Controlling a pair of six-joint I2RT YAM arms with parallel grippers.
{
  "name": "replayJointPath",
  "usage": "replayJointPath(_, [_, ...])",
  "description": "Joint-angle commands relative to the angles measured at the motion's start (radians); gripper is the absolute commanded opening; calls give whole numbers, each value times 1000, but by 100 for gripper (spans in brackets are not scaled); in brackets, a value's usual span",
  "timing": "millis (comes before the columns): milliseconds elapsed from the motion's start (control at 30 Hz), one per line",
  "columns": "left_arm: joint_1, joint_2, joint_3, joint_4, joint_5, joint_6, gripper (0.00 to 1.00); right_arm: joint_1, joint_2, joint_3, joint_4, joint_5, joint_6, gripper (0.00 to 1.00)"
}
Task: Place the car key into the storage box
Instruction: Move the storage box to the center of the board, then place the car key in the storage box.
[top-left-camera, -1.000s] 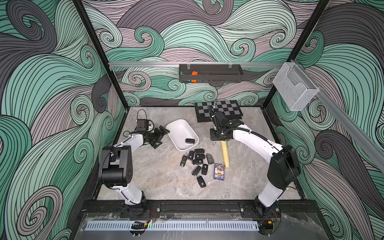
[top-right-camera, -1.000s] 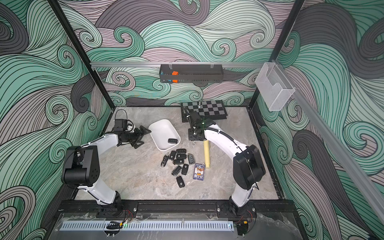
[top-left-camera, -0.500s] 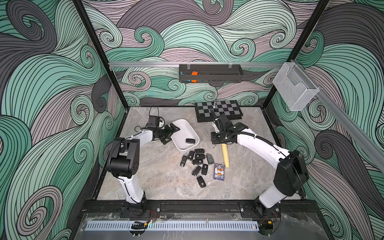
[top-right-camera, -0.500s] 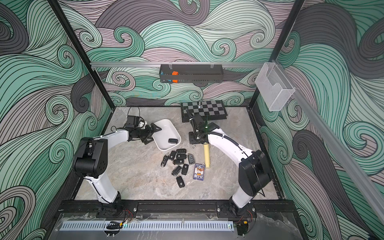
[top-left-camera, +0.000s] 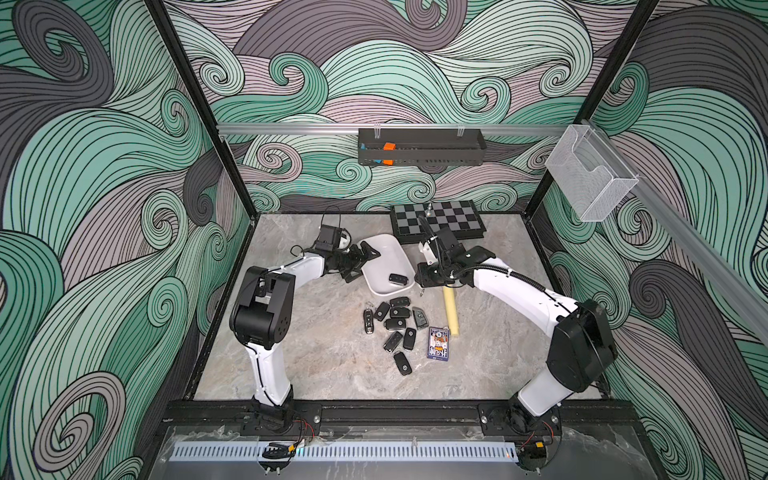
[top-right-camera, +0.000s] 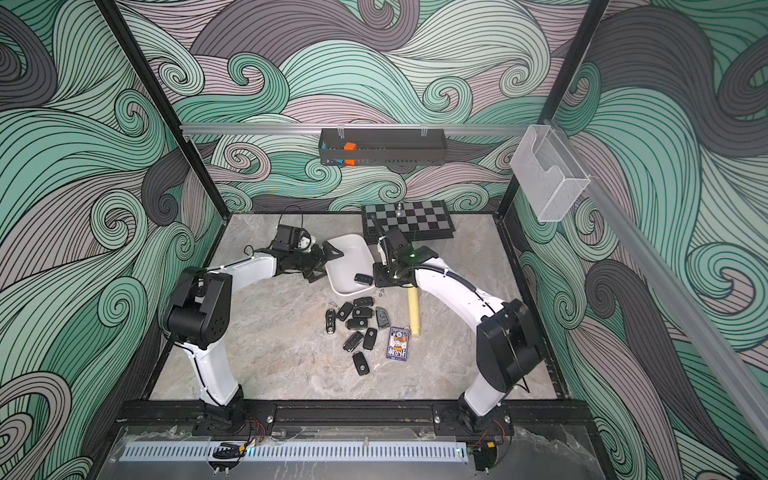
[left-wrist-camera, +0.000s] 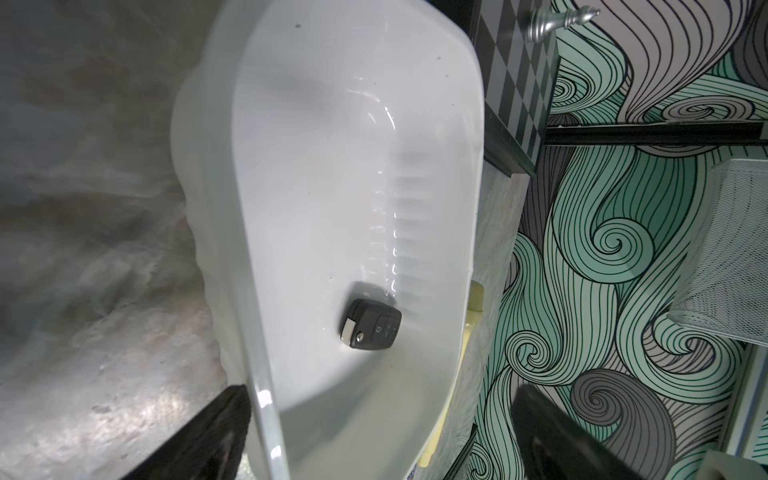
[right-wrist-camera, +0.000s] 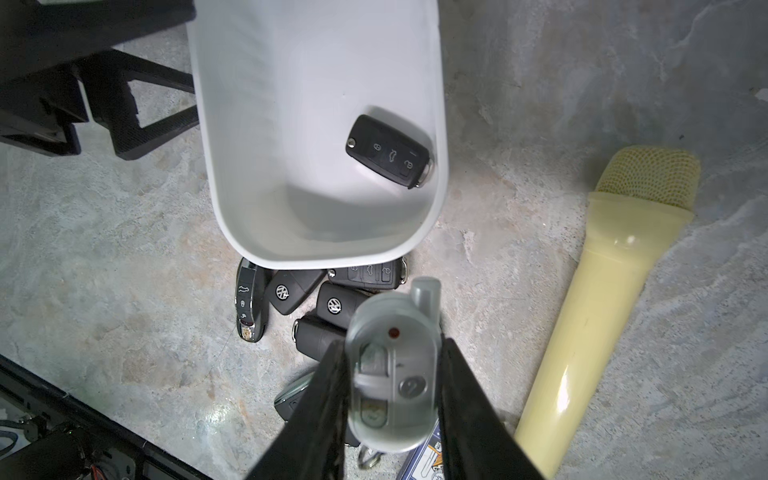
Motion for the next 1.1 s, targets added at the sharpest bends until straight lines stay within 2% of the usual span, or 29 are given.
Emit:
replayJointPath(0, [6, -29, 14, -11, 9, 3, 98, 11, 56, 62, 38, -54, 2, 32])
replayJointPath(167, [59, -127, -34, -122, -15, 78, 98, 37, 151, 147, 39, -73, -9, 32])
replayJointPath(333, [117, -255, -139, -210, -42, 105, 98, 58, 261, 231, 38, -87, -18, 32])
replayJointPath(667, [134, -515, -305, -426, -204, 159, 98, 109, 485, 411, 6, -91, -44, 32])
replayJointPath(900, [138, -603, -355, -523, -245, 194, 98, 125, 605, 517, -50, 5, -48, 32])
replayJointPath(1067, [137, -615, -359, -578, -250, 230, 98, 126, 654, 565, -86, 103, -59, 33])
